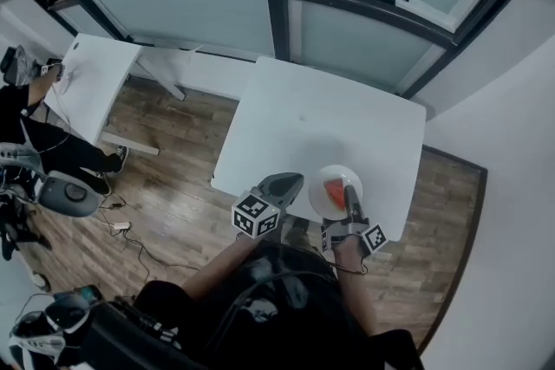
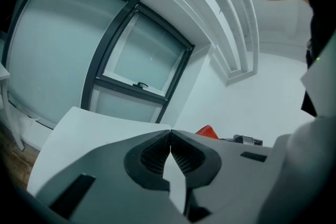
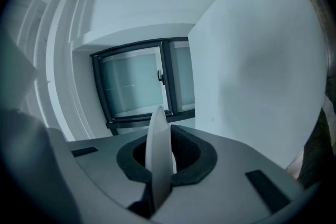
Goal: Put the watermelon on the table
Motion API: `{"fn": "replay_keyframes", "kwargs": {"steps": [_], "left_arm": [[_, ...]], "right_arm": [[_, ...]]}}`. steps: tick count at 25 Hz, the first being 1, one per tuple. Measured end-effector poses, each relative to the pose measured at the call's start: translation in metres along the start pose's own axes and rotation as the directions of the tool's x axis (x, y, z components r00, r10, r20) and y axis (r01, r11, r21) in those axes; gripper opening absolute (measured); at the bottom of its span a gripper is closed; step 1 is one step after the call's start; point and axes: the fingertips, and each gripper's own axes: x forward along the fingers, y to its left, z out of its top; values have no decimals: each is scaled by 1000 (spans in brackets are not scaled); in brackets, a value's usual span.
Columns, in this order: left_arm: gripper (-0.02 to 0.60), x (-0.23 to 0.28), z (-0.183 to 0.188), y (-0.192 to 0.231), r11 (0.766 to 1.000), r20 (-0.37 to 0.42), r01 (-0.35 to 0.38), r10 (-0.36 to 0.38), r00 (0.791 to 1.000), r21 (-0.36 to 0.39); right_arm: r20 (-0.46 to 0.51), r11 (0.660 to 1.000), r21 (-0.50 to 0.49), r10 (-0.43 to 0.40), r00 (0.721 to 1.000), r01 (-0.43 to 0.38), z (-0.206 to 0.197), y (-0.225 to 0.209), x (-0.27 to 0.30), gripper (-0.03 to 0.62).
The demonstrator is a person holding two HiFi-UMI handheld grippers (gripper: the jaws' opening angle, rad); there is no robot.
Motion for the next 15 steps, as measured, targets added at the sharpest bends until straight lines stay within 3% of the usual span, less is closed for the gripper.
{"fn": "replay_keyframes", "kwargs": {"steps": [7,11,15], "left_arm": [[5,47,13,62,999,-37,39,-39,999,-14],[5,78,15,98,997,-99,63,-58,993,53],[5,121,18,128,995,-138,72,-61,989,75]], "right_arm": [[-5,998,-58,-23,1000,22,3,1,76,23],[9,995,-86,-45,999,46,13,-8,123,23],[-17,988,-146,-61,998,57,36,-20,168,23]]}}
